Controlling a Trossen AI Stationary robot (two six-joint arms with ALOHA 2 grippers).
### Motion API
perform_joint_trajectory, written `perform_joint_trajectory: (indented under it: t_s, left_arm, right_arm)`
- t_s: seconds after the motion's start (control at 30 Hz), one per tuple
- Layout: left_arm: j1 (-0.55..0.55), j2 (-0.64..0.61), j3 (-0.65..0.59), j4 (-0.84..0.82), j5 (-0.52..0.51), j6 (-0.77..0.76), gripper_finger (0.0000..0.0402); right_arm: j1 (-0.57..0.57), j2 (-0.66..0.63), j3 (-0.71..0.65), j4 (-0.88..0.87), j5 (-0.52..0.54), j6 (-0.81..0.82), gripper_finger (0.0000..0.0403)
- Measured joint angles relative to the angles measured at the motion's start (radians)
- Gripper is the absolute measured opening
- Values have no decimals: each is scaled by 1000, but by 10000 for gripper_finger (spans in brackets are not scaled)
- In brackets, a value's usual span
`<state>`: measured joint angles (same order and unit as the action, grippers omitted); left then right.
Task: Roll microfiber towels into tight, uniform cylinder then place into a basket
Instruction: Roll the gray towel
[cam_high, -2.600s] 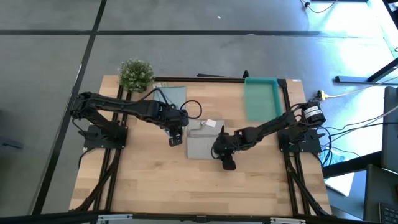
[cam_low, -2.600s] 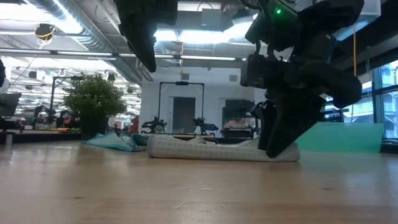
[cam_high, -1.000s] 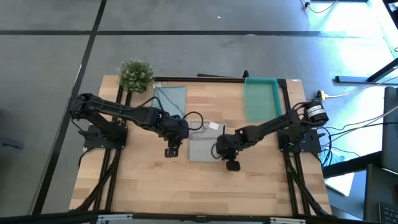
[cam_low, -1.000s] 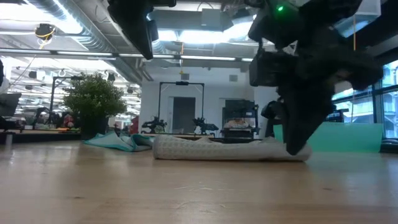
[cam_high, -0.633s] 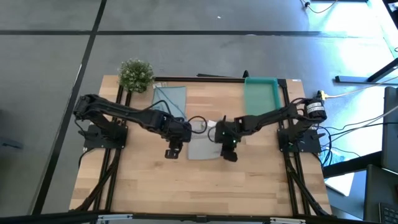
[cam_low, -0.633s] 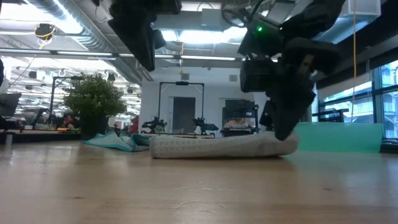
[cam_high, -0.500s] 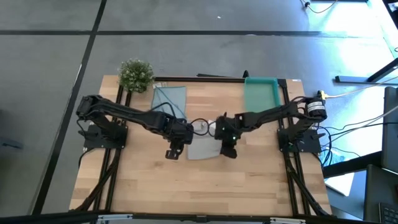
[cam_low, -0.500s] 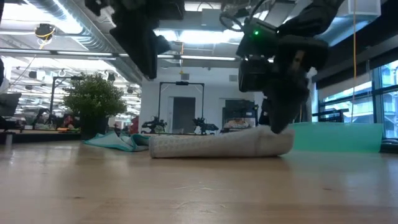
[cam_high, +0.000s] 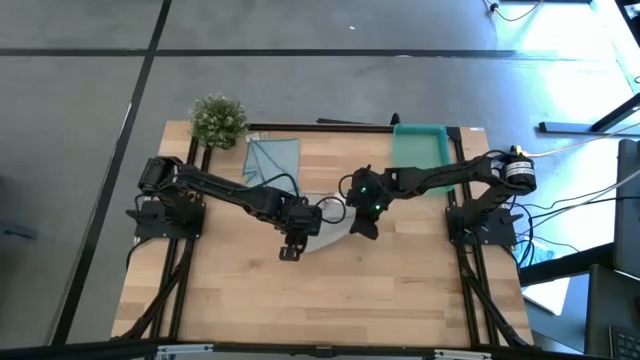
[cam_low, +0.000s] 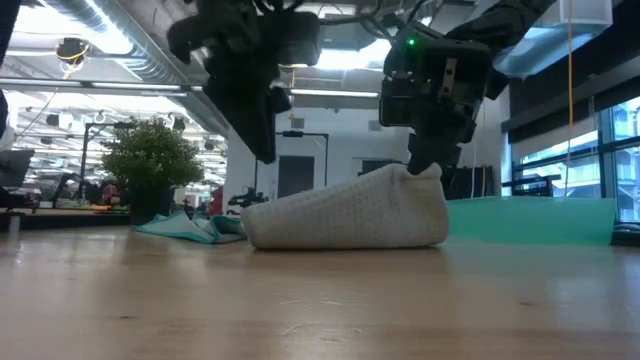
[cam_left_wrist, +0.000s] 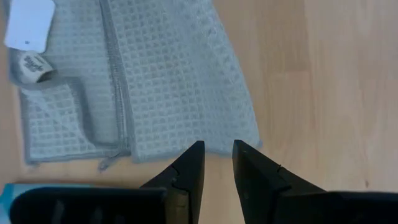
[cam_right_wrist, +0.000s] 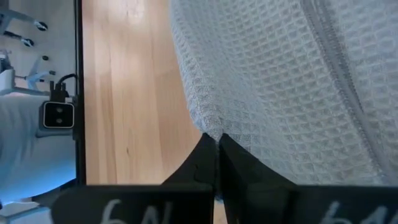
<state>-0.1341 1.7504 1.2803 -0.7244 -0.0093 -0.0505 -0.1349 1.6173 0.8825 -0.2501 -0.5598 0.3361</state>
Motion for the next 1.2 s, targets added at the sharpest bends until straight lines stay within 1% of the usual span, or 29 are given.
perform_joint_trajectory:
  t_s: [0.23,0.4,0.5,0.63,0.73,0.8,0.87,0.93,1.1,1.2]
  left_arm:
    - [-11,61,0,115,24,-4,79]
    - [-10,82,0,185,46,-51,79]
    - [-10,83,0,189,52,-63,79]
    - [-11,87,0,190,53,-127,79]
    - [-11,100,-2,190,31,-153,79]
    - [-10,118,0,220,28,-183,79]
    - [-10,127,-4,205,27,-191,79]
    - [-10,142,-1,238,27,-203,79]
    - [-16,157,0,235,19,-209,79]
    - [-19,165,-4,211,11,-211,79]
  right_arm:
    - [-9,0,0,11,17,1,6]
    - [-13,0,0,11,17,-1,7]
    - [-15,0,0,14,17,-4,8]
    - [-15,0,0,14,19,-5,8]
    - [-15,0,0,14,27,-6,9]
    - [-15,0,0,13,29,-7,9]
    - [-15,0,0,13,29,-7,9]
    - [-15,0,0,9,35,-7,9]
    - [-15,0,0,3,46,-7,7]
    - [-16,0,0,6,48,-8,6]
